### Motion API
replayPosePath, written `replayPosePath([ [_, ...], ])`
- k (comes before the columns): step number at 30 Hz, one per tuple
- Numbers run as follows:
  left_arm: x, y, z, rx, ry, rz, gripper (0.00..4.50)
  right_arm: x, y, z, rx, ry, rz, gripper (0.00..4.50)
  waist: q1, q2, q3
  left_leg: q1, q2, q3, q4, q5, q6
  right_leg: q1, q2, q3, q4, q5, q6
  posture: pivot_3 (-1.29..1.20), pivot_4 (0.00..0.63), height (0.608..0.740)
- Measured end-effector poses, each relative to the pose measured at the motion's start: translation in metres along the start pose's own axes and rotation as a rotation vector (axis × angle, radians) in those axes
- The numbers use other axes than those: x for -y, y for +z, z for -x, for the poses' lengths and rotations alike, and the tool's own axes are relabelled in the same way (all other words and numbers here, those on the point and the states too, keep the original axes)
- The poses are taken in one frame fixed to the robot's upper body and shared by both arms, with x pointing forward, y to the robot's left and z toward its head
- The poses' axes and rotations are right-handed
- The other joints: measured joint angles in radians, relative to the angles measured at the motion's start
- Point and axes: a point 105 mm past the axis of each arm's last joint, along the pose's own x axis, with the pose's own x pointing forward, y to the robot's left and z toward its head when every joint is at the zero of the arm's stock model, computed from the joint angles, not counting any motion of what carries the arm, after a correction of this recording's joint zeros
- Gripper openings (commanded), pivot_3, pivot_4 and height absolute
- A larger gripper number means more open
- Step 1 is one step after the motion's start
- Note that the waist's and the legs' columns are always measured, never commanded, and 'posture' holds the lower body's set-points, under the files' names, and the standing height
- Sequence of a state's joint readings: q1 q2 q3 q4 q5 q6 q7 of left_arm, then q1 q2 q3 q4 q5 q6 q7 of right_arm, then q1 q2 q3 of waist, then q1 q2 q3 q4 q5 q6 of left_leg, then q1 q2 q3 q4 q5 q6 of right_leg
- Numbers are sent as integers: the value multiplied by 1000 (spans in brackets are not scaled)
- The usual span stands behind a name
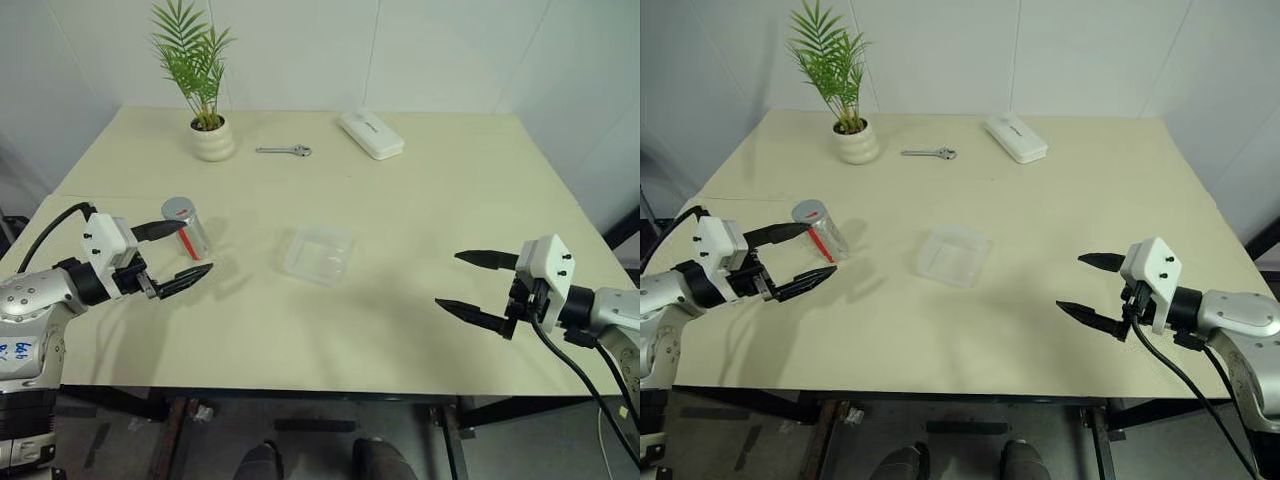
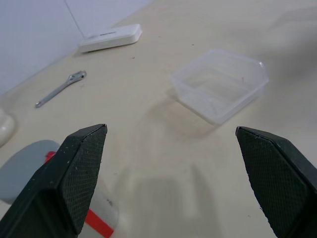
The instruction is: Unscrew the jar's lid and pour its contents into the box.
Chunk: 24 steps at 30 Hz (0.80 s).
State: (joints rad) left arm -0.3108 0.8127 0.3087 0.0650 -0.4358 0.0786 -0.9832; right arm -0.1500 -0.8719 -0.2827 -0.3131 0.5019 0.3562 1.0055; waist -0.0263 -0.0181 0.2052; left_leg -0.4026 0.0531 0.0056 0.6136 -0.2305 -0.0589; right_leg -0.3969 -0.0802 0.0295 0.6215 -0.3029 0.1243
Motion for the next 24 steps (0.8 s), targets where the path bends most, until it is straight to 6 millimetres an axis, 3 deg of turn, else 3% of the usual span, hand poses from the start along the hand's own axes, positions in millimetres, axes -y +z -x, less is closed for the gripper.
replayPosePath([
  [7, 14, -15, 7, -37, 15, 46, 4442, -11, -2, -23, 53, 44, -43, 4500, -5, -1, 0, 2, 1, 3, 0, 0, 0, -1, 1, 4, 1, 0, 0, 0, 150, 740],
  [11, 16, -20, 18, -53, 85, 70, 4442, -9, 11, -34, 107, 63, -16, 4500, -4, -1, 0, 2, 1, 4, 0, -1, 1, -1, 1, 4, 0, 0, 0, 0, 150, 740],
  [17, 22, -46, 30, -38, 439, 244, 4442, -12, 43, -77, 287, 147, -22, 4500, -7, -2, 0, 2, 3, 4, 1, -1, 1, -1, 2, 5, 2, 1, 0, 0, 150, 740],
  [21, 7, -56, 34, -55, 726, 247, 4442, -18, 76, -104, 423, 207, 11, 4500, 3, -3, 0, 2, 3, 3, 3, 0, 0, -1, 3, 5, 4, 2, 0, 0, 150, 740],
  [24, 0, -61, 31, -61, 828, 247, 4442, -25, 81, -118, 445, 250, 8, 4500, 7, -6, -2, 1, 3, 3, 4, 0, 0, -1, 3, 5, 4, 3, 0, 0, 150, 740],
])
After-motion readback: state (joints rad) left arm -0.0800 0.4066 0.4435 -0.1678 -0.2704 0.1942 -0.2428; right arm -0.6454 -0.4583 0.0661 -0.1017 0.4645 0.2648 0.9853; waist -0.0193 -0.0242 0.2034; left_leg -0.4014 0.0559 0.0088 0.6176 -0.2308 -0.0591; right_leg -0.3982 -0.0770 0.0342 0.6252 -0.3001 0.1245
